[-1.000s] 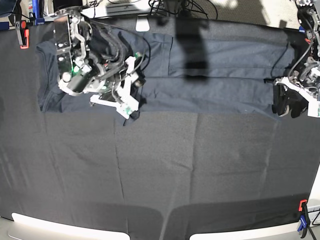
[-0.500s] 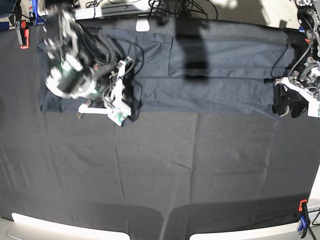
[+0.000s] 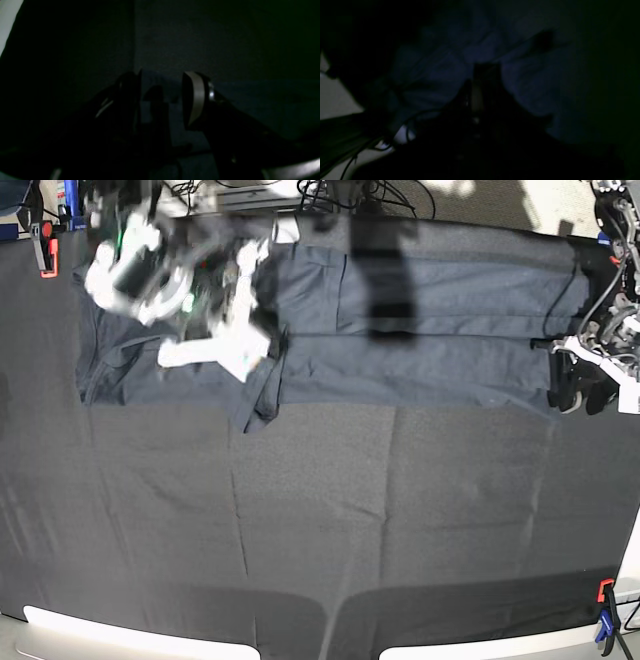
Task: Layout the t-shirt on the table in an organized manner, then fold the t-shirt properly
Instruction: 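Pat the folded shirt edge near the right gripper flat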
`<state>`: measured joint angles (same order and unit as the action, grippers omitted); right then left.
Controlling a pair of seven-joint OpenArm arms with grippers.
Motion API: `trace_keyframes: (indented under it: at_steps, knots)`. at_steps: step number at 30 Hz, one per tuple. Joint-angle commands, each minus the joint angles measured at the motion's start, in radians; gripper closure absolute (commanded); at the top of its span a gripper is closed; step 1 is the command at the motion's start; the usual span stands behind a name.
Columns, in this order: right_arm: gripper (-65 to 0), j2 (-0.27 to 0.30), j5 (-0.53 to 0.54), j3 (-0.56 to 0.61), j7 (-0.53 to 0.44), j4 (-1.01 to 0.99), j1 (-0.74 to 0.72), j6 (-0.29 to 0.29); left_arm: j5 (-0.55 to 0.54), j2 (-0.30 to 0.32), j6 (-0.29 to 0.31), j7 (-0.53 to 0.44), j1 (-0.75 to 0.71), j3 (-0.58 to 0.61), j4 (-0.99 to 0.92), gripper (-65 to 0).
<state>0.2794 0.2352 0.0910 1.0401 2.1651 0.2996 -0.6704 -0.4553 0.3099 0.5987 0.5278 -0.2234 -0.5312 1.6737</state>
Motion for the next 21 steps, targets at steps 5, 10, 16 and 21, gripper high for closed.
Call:
trace_keyframes:
  at_steps: [5,10,16,21]
  knots:
    - [-29.1,0.043,0.0,0.0,-0.014,-0.087,-0.048,-0.003,-0.016,0.014,0.0,-0.02,0.007,-0.006,0.019,-27.7]
    - [-29.1,0.111,-0.001,0.0,-0.011,-0.128,-0.098,-0.003,-0.016,0.014,-0.001,-0.02,0.007,-0.006,0.019,-27.7]
    - [-29.1,0.139,0.042,0.001,-0.006,-0.203,-0.106,-0.003,-0.016,0.014,-0.001,-0.019,0.007,-0.006,0.019,-27.7]
    - [-29.0,0.148,0.034,0.001,-0.006,-0.23,-0.137,-0.003,-0.016,0.014,-0.001,-0.019,0.007,-0.006,0.019,-27.7]
